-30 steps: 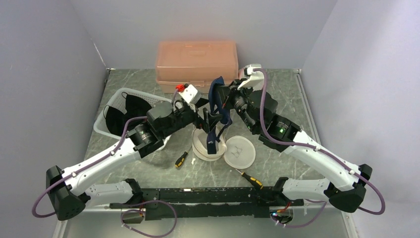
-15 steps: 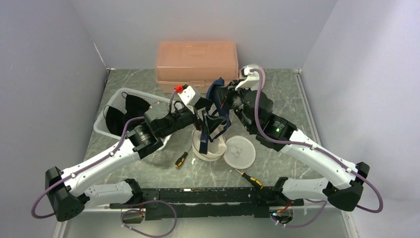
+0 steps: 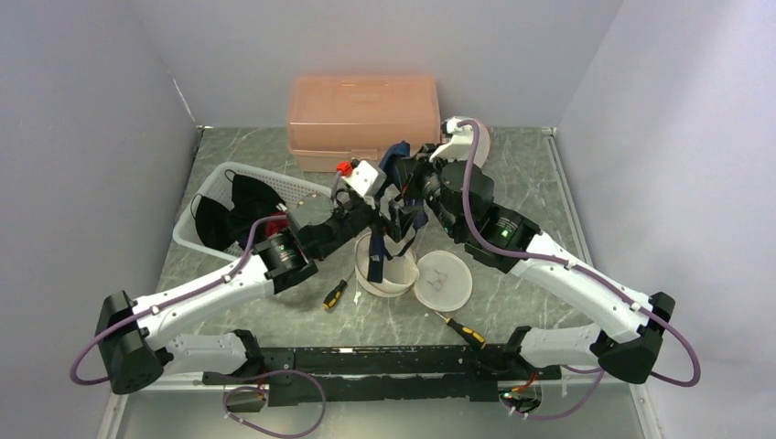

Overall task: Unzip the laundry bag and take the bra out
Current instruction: Pick up the bra from the laundry bag.

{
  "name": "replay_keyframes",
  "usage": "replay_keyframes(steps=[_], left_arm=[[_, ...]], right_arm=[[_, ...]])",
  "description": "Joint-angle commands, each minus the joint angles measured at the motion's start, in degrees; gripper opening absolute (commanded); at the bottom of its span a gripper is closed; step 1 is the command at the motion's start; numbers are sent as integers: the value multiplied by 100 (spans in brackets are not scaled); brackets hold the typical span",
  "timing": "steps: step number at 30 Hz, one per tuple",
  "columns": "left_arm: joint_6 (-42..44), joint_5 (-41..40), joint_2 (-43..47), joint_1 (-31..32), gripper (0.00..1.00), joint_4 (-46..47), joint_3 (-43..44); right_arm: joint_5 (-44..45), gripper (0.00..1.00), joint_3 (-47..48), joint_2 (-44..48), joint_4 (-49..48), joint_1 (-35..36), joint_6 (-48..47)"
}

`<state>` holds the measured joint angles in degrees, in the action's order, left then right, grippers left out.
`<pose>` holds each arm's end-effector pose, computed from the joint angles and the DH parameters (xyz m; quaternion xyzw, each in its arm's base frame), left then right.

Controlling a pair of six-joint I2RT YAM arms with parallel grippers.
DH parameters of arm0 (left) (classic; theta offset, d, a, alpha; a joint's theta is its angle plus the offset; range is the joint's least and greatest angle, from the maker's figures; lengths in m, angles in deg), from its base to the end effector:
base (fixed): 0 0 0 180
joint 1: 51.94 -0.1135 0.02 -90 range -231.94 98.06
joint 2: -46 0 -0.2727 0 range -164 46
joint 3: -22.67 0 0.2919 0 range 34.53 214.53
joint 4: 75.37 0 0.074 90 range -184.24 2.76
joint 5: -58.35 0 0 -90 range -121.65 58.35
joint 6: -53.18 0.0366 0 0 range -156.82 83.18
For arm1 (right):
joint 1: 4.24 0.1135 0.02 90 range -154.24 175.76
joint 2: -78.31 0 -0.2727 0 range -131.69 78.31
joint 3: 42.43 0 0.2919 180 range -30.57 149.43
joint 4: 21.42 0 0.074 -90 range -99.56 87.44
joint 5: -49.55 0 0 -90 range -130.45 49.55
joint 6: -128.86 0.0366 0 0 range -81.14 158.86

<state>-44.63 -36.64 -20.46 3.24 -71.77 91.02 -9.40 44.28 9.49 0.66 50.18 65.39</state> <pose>0.1812 -0.2550 0.3837 0.2404 0.6282 -0.3614 0.6458 0.1924 0.2365 0.4498 0.0068 0.7289 0.2766 0.6262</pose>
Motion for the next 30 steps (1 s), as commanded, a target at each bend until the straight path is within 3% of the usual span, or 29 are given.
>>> replay_keyframes(steps=[1,3,15,18,20,21,22,25,30], left_arm=[[449,-819,-172,47,94,143,209],[544,-933,-168,46,92,246,141],[905,-391,-150,51,39,614,-3],[919,-340,-147,48,26,615,-6],[912,-335,-140,52,17,624,-15],[905,-350,-132,48,6,620,-23],[897,-370,-131,53,3,604,-16],[869,-449,-105,49,3,613,-59],[833,-578,12,52,3,717,-179]], right_arm=[[-87,0,340,54,-134,5,243],[-169,0,348,113,-75,5,284],[-582,0,192,353,16,3,446],[-671,5,137,432,-7,-3,433],[-740,17,136,458,13,-7,416],[-778,27,125,476,15,-5,404],[-826,36,119,494,22,-8,392],[-913,59,96,563,77,-4,372],[-943,86,27,732,221,-9,390]])
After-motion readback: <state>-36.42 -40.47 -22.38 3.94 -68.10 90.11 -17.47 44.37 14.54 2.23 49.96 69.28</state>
